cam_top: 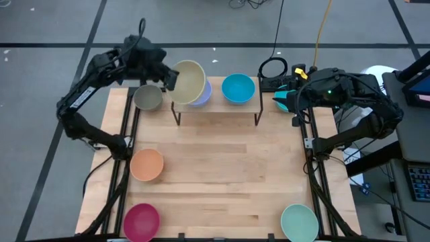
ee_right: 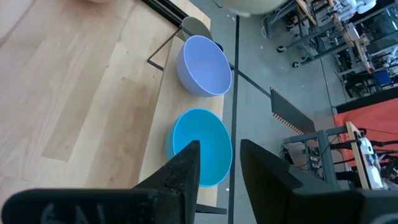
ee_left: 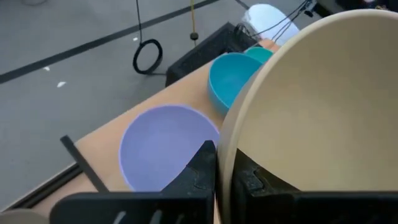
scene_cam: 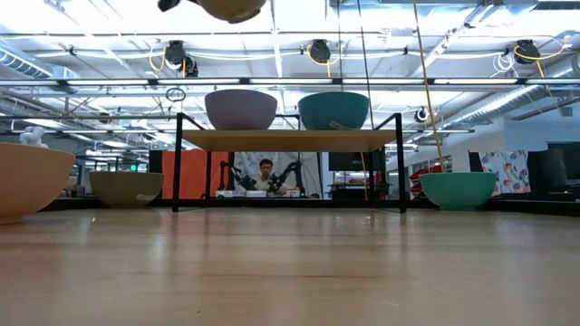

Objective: Place and stack bowls onto a shelf
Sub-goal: Stack the light brown bowl on top of the purple bowl on the shelf

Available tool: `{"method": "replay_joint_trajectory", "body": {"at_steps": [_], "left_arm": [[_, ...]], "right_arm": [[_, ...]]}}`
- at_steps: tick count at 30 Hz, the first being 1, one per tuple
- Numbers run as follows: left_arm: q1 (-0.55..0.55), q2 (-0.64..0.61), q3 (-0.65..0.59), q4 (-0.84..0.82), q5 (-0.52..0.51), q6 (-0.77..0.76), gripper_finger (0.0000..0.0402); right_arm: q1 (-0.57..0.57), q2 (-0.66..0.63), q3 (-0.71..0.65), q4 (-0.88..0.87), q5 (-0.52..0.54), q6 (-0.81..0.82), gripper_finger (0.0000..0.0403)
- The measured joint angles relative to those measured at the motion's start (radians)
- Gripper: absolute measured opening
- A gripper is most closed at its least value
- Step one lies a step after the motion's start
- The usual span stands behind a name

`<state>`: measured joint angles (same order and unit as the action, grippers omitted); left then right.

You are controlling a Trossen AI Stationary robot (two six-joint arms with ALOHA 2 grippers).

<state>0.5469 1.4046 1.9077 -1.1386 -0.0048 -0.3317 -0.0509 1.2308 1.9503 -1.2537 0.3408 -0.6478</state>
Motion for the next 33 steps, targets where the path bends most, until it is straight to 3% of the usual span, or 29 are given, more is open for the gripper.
{"method": "replay_joint_trajectory", "body": {"at_steps": [6,15,21,33], "left_arm": [[0.090,0.116,0.089,-0.046,0.074,0.058,0.0008],[0.201,0.236,0.095,-0.099,0.144,0.096,0.0008],[0.238,0.288,0.095,-0.100,0.196,0.119,0.0008],[0.243,0.359,0.090,-0.157,0.193,0.144,0.0008]], "right_arm": [[0.000,0.000,0.000,0.000,0.000,0.000,0.0109],[0.000,0.000,0.000,0.000,0.001,0.009,0.0109],[0.000,0.000,0.000,-0.017,0.002,0.015,0.0109],[0.000,0.000,0.000,-0.020,0.002,0.015,0.0109]]}}
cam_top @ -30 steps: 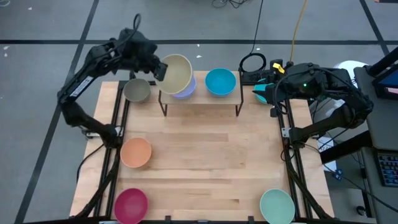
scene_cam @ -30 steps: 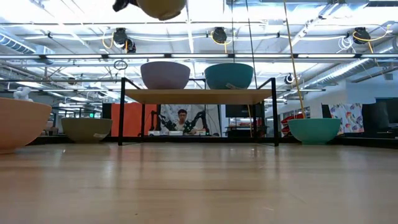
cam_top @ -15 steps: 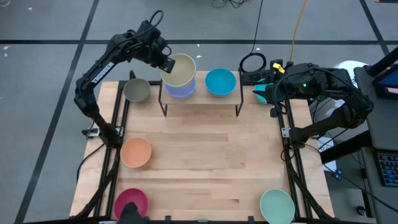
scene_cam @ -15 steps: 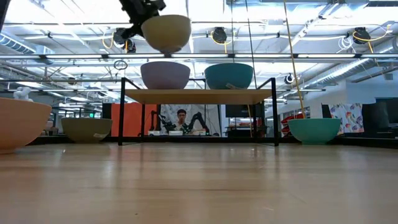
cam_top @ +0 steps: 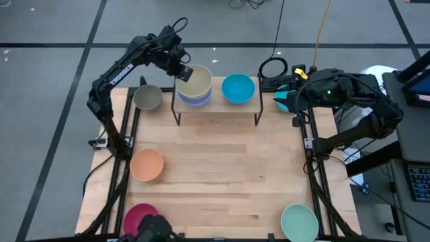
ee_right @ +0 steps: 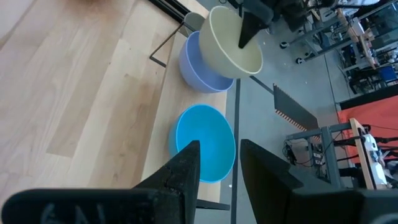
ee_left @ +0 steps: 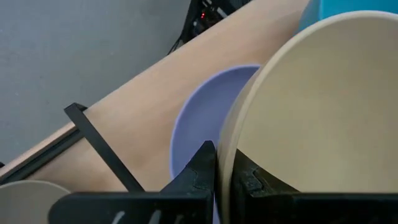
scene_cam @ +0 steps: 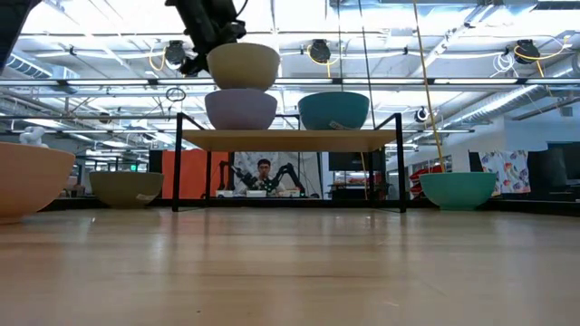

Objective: Place and stack bowls onto a shelf
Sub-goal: Stack the light brown bowl on top of the purple bowl on the shelf

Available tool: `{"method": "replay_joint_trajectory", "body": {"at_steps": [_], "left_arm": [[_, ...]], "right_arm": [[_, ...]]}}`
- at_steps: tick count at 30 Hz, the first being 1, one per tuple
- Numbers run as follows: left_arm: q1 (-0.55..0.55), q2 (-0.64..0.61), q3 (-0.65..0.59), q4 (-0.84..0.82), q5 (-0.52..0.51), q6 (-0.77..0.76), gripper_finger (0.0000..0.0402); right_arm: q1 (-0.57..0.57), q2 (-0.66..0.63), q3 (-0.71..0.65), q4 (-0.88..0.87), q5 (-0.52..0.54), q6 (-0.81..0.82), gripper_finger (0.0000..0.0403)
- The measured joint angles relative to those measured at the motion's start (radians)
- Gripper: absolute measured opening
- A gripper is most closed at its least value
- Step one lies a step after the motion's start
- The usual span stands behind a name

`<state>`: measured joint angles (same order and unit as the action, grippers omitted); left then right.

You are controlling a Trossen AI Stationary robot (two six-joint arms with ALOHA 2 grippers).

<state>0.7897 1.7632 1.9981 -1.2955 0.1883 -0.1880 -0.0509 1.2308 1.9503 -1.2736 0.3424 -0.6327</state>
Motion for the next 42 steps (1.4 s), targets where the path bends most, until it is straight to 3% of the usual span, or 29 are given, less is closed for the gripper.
{"method": "replay_joint_trajectory", "body": {"at_steps": [12,22,42], "left_arm": [[-0.003,0.018,-0.086,0.022,-0.066,0.003,0.0008],[-0.003,0.018,-0.149,0.079,-0.059,0.024,0.0016],[-0.003,0.016,-0.155,0.070,-0.055,0.082,0.0021]], "right_arm": [[0.000,0.000,0.000,-0.013,0.000,0.000,0.0109],[0.000,0.000,0.000,-0.013,-0.002,0.000,0.0109],[0.000,0.000,0.000,-0.010,-0.003,-0.007,0.0109]]}}
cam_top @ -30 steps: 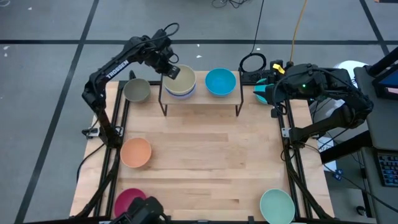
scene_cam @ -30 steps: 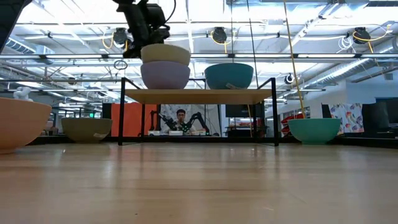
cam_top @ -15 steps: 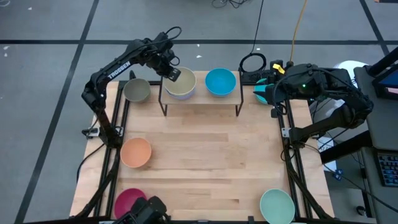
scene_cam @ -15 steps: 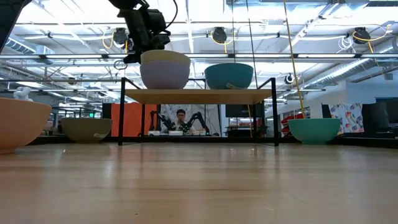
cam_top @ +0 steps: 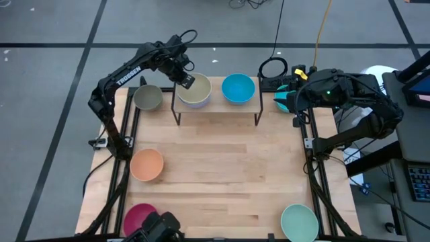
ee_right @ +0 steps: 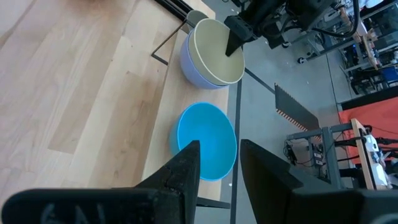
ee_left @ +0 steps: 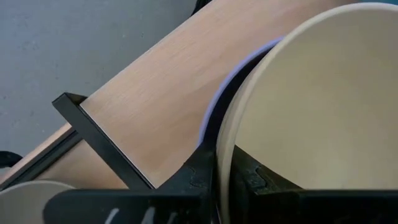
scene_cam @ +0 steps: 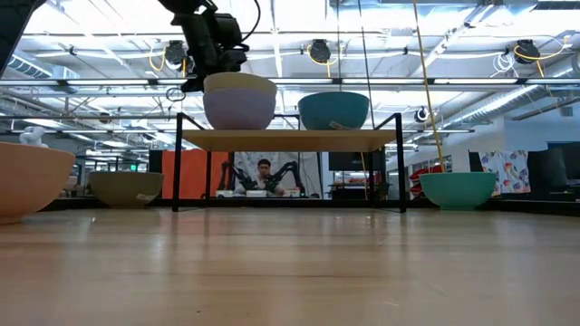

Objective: Place and stack bowls onto a shelf
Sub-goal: Stack the light brown bowl on top of the purple bowl on the shelf

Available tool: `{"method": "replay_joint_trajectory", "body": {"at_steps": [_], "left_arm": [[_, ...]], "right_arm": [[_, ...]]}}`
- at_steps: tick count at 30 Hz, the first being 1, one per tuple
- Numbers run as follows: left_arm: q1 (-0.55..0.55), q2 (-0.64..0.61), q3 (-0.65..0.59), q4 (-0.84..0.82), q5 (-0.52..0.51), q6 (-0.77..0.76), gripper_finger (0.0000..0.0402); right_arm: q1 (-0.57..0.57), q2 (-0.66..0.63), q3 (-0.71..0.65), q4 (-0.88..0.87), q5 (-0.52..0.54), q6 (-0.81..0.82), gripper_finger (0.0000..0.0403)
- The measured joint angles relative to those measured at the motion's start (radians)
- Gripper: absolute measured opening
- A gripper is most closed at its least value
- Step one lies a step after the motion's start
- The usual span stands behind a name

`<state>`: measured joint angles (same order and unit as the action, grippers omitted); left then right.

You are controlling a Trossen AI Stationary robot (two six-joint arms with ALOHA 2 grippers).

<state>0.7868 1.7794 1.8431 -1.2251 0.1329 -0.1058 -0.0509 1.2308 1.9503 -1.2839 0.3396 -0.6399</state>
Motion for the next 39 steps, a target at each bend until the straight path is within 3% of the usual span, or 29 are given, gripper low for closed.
{"method": "replay_joint_trajectory", "body": {"at_steps": [8,15,28,39], "left_arm": [[-0.002,0.000,-0.001,0.000,-0.003,-0.011,0.0044],[-0.002,0.000,-0.001,0.000,0.001,-0.023,0.0011],[-0.029,0.000,-0.001,0.001,-0.003,0.024,0.0110],[-0.030,-0.055,-0.001,0.012,-0.003,0.048,0.0122]], "right_arm": [[0.000,0.000,0.000,0.000,0.000,0.000,0.0109],[0.000,0.000,0.000,0.000,0.000,0.000,0.0109],[0.000,0.000,0.000,0.000,-0.001,0.000,0.0109],[0.000,0.000,0.000,0.000,-0.001,0.000,0.0109]]}}
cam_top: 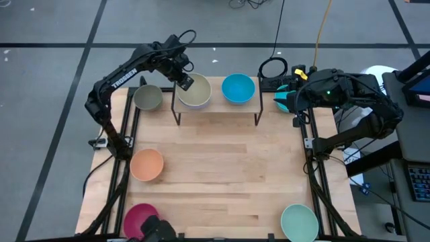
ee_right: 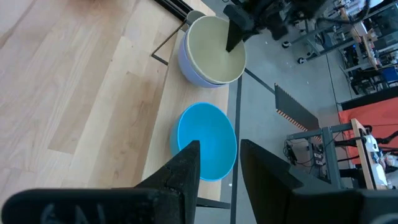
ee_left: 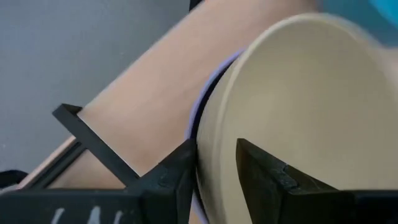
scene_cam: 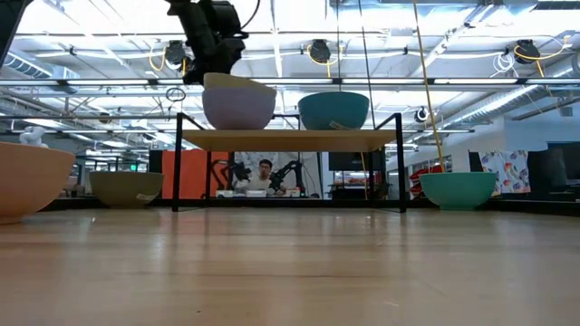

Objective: Place and stack bowls onto a shelf
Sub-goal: Stack the light brown bowl on top of the purple bowl on the shelf

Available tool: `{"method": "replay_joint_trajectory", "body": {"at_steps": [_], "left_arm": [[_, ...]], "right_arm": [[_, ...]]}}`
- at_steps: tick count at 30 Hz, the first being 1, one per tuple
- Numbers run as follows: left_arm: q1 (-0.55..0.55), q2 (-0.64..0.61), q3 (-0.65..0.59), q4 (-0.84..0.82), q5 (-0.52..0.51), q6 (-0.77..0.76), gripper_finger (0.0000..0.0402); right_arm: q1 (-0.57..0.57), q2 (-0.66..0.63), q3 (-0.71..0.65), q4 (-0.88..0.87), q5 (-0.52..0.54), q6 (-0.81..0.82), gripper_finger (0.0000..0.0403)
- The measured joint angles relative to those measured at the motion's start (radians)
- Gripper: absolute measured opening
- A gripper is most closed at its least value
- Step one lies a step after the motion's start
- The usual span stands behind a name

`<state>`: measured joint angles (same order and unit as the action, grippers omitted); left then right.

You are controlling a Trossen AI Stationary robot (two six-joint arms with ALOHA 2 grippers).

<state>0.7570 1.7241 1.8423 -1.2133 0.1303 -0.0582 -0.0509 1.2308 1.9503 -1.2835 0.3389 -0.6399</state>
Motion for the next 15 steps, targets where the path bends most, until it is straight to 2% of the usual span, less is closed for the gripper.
{"method": "replay_joint_trajectory", "body": {"at_steps": [15], "left_arm": [[-0.036,-0.118,0.000,0.011,0.000,-0.017,0.0122]], "right_arm": [[0.000,0.000,0.000,-0.001,0.000,0.039,0.0109]]}}
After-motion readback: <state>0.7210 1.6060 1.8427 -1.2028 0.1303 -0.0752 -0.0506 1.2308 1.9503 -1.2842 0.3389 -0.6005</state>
